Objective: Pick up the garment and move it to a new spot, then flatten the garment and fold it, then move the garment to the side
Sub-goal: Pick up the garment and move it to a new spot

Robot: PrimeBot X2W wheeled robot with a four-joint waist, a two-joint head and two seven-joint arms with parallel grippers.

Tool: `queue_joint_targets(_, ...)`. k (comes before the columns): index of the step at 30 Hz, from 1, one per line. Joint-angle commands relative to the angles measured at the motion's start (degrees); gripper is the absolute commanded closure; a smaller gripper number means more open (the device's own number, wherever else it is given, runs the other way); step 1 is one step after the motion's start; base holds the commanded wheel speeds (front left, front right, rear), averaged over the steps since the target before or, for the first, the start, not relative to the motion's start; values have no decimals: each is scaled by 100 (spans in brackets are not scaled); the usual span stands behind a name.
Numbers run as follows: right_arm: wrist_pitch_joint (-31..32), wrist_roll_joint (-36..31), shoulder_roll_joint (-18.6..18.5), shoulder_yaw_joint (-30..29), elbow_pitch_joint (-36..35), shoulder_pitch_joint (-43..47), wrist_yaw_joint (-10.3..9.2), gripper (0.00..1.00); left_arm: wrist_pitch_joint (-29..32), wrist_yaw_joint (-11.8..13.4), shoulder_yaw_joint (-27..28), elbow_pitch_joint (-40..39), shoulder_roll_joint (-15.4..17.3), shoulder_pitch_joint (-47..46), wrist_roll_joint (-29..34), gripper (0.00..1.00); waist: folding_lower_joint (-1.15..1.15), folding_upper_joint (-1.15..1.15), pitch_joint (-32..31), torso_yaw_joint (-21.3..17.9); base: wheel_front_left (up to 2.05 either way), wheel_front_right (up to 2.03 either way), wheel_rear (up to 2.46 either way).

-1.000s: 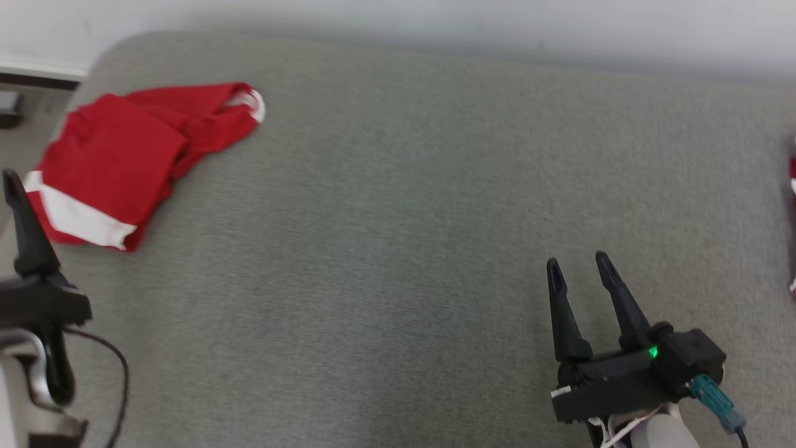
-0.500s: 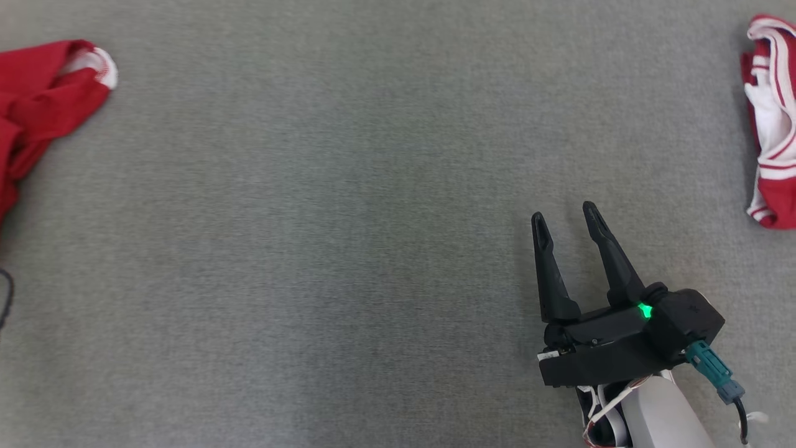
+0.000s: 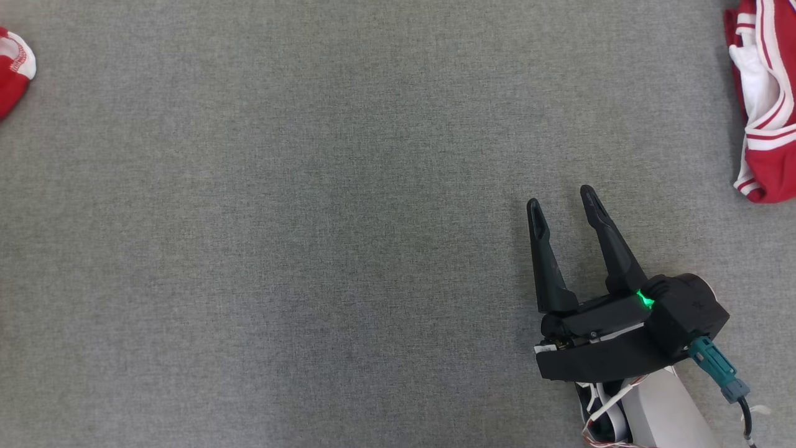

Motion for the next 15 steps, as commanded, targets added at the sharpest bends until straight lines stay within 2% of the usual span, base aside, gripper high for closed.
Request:
queue_joint_targets(1, -8, -48, -14, 30, -40, -65, -9, 0, 391, 64, -15, 236, 35, -126, -49, 0, -1, -1, 18, 21, 0, 0, 0)
queue_joint_targets(5, -8, -51, -32, 75, -81, -84, -9, 0, 1302, 108, -132, 608, 66, -363, -87, 0, -1, -1, 27, 33, 0, 0, 0)
queue_joint_targets(11, -8, -51, -27, 134, -83, -76, -9, 0, 1645, 107, -203, 670, -14, -535, -171, 0, -1, -1, 19, 9, 0, 0, 0)
queue_joint_targets(12, -8, -48, -29, 140, -75, -73, -9, 0, 1669, 126, -200, 694, -23, -513, -180, 6, -1, -1, 13, 4, 0, 0, 0)
queue_joint_targets(13, -8, -46, -28, 144, -66, -73, -9, 0, 1671, 126, -222, 696, -25, -482, -169, 71, -1, -1, 7, -3, 0, 0, 0)
queue_joint_targets(14, -8, -44, -26, 147, -58, -72, -9, 0, 1674, 113, -236, 693, -30, -458, -175, 100, -1, -1, -2, -8, 0, 0, 0)
queue_joint_targets(15, -8, -44, -25, 148, -48, -75, -9, 0, 1701, 101, -243, 720, -23, -430, -204, 100, -1, -1, -14, -13, 0, 0, 0)
